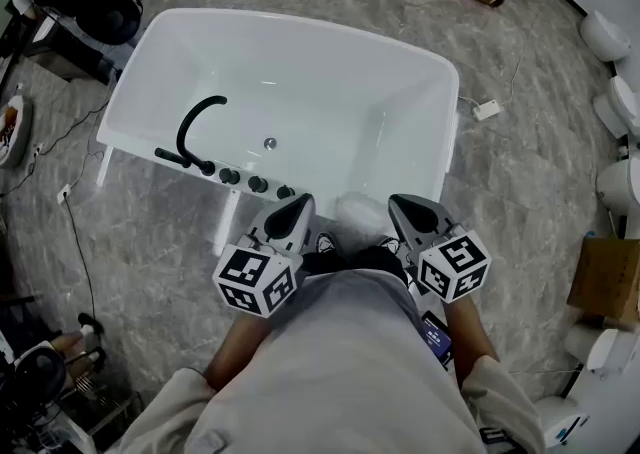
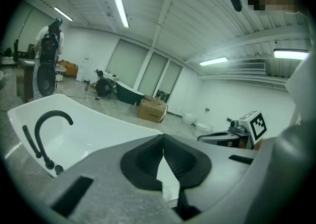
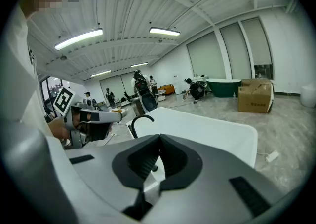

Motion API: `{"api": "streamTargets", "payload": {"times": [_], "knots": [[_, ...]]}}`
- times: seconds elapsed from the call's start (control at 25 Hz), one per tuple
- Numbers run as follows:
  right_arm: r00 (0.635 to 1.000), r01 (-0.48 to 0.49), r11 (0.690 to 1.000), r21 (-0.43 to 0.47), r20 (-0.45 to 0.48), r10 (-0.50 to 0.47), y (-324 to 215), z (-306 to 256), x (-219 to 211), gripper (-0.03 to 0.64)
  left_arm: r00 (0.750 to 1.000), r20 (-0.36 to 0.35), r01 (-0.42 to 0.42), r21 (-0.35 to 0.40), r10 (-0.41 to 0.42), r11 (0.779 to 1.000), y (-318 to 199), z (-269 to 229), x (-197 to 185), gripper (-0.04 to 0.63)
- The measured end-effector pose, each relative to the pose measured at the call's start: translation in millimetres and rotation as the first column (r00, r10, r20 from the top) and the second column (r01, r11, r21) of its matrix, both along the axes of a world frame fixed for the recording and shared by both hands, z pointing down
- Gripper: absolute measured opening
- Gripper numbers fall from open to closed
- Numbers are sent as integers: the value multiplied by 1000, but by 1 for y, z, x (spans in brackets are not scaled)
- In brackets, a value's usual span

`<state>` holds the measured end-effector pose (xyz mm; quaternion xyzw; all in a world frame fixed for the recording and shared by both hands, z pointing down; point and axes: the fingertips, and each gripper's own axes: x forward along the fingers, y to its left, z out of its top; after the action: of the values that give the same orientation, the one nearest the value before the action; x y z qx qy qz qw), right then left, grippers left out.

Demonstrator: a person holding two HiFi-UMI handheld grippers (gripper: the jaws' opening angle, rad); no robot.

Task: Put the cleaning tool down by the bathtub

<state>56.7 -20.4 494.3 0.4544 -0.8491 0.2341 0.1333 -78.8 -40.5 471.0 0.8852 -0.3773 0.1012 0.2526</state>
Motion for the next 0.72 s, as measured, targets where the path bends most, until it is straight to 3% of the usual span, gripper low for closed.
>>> {"api": "streamTargets", "payload": {"times": [0.72], "knots": [[1000,-31,999,-39,-3,31,10,1,5,11,999,14,-36,-49,37,998,13,11,15,6]]}}
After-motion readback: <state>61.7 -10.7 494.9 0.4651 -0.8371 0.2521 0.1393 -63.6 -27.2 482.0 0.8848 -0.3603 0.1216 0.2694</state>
